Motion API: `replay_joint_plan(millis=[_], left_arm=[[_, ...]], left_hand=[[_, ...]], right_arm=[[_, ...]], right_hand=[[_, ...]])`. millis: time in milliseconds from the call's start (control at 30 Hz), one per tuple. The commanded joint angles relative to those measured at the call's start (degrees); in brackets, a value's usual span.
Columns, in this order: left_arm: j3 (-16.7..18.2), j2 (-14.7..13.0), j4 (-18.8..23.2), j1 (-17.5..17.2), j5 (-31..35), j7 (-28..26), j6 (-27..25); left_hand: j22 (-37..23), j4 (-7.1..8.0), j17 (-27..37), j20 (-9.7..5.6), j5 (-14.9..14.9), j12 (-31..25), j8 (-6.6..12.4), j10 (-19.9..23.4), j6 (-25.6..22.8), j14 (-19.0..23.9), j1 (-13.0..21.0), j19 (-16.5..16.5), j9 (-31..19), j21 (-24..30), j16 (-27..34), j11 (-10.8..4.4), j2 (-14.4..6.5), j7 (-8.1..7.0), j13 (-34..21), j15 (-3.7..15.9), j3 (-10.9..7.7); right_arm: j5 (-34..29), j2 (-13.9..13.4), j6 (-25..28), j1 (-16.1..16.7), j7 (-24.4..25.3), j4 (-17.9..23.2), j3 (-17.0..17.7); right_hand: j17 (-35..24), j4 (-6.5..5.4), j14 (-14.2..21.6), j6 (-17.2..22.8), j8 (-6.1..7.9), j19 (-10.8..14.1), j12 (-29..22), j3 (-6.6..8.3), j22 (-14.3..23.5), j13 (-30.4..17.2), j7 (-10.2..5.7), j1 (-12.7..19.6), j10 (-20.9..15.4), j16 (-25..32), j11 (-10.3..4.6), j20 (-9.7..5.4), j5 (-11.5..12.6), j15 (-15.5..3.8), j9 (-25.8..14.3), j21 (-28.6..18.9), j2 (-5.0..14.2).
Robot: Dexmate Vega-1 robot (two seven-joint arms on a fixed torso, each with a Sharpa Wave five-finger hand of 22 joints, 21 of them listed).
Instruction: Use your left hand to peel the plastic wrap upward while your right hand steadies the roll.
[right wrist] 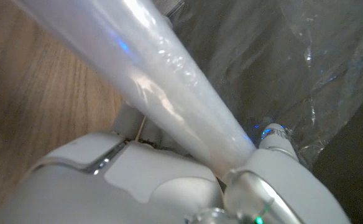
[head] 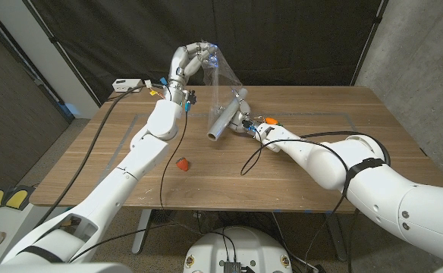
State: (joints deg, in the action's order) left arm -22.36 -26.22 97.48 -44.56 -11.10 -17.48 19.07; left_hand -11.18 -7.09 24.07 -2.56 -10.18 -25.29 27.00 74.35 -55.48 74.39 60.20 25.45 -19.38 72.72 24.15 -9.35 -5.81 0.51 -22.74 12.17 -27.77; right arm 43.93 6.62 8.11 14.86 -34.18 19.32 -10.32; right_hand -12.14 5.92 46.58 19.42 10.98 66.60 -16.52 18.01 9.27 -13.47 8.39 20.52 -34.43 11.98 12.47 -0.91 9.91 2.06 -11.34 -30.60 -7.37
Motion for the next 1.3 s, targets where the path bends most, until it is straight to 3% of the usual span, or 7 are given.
replay_joint_plan(millis=[33,367,467,633,833,1000,1300], left_arm=[[0.1,0.3,0.3,1.2,1.0,-0.2,0.3],[0.5,-0.6,3.2,0.8,6.1,-4.0,-5.0],[0.6,-2.1,8.0,-0.6,11.2,-7.7,-14.7],[-3.0,-3.7,18.4,-1.3,26.6,-14.3,-40.3],[-6.2,-4.9,22.1,0.0,32.2,-13.2,-51.6],[-6.4,-5.5,21.7,-0.1,32.3,-13.8,-50.5],[-4.7,-6.1,18.9,-1.1,30.2,-16.6,-42.3]], left_hand=[[0.0,-0.1,0.3,-2.66,-0.3,-0.4,-0.2,0.9,-4.7,0.1,0.3,-0.3,-0.1,0.5,-0.2,-2.07,0.2,4.11,-0.2,0.51,-0.62],[0.1,-0.06,0.7,-2.75,-0.2,-0.3,-0.39,1.2,-5.2,0.2,0.3,-0.3,0.0,1.1,-0.2,-1.97,0.4,3.91,0.1,0.49,-0.79],[0.2,-0.2,0.8,-2.3,0.0,-0.7,-0.95,2.1,-5.5,0.3,-0.1,-0.3,0.8,1.5,-0.4,-1.51,1.6,2.51,0.1,0.28,-0.65],[0.1,1.8,2.1,-0.57,-0.1,0.6,-5.16,-8.9,2.5,-5.9,-8.5,-8.8,1.5,0.8,-3.3,-0.95,10.7,-1.39,-4.7,0.19,5.62],[-3.7,3.07,21.2,5.13,-1.8,3.7,-10.39,-44.4,27.6,-38.3,-12.4,-32.0,-5.6,1.5,-1.8,1.44,10.4,-4.0,-18.5,-2.35,17.62],[-6.2,6.37,21.7,10.44,-3.4,8.7,-17.2,-68.7,53.1,-65.4,-19.3,-50.9,-5.8,0.5,-12.3,7.59,10.9,-2.21,-20.5,-11.19,24.17],[-3.0,8.37,15.4,14.13,-5.8,12.5,-17.01,-82.5,68.0,-82.2,-22.7,-59.0,-2.5,-3.4,-14.2,11.84,12.4,-2.74,-17.1,-17.2,29.16]], right_arm=[[-4.9,1.0,1.2,0.8,1.5,1.6,5.4],[-8.6,1.9,1.1,0.7,1.4,1.4,9.2],[-9.7,2.1,1.1,0.6,1.4,1.3,10.1],[-11.2,2.5,1.3,0.7,1.5,1.9,11.4],[-12.9,2.9,1.3,0.7,1.8,2.1,12.7],[-14.1,3.2,1.2,0.6,2.0,1.9,13.5],[-15.2,4.0,0.0,-0.1,1.2,0.1,14.2]], right_hand=[[-0.1,-0.14,0.4,-0.1,0.31,0.1,0.1,-0.33,0.3,-0.2,3.83,-0.6,-0.4,0.5,0.02,0.17,0.0,-0.04,-0.3,0.2,0.18],[-0.2,-0.29,0.6,0.0,0.39,0.3,0.1,-0.36,0.6,-0.2,3.8,-0.8,-0.5,0.6,-0.02,0.17,0.0,-0.2,-0.3,0.2,0.42],[-0.2,-0.32,0.6,0.0,0.41,0.3,0.1,-0.36,0.6,-0.2,3.79,-0.9,-0.5,0.7,-0.02,0.14,0.1,-0.12,-0.3,0.2,0.51],[-0.2,-0.38,0.7,0.0,0.43,0.4,0.1,-0.34,0.7,-0.3,3.78,-1.0,-0.5,0.7,-0.03,0.06,0.1,-0.15,-0.3,0.3,0.65],[-0.2,-0.47,0.7,0.0,0.46,0.4,0.1,-0.35,0.8,-0.3,3.78,-1.1,-0.6,0.7,-0.03,0.01,0.1,-0.13,-0.3,0.4,0.83],[-0.2,-0.6,0.7,0.0,0.46,0.4,0.1,-0.48,0.9,-0.3,3.8,-1.4,-0.5,0.7,-0.02,0.04,0.1,0.0,-0.3,0.4,0.81],[-0.3,-0.77,0.7,-0.1,0.46,0.5,0.2,-0.61,1.0,-0.4,3.8,-1.7,-0.5,0.7,-0.01,0.0,0.1,0.0,-0.3,0.5,0.87]])
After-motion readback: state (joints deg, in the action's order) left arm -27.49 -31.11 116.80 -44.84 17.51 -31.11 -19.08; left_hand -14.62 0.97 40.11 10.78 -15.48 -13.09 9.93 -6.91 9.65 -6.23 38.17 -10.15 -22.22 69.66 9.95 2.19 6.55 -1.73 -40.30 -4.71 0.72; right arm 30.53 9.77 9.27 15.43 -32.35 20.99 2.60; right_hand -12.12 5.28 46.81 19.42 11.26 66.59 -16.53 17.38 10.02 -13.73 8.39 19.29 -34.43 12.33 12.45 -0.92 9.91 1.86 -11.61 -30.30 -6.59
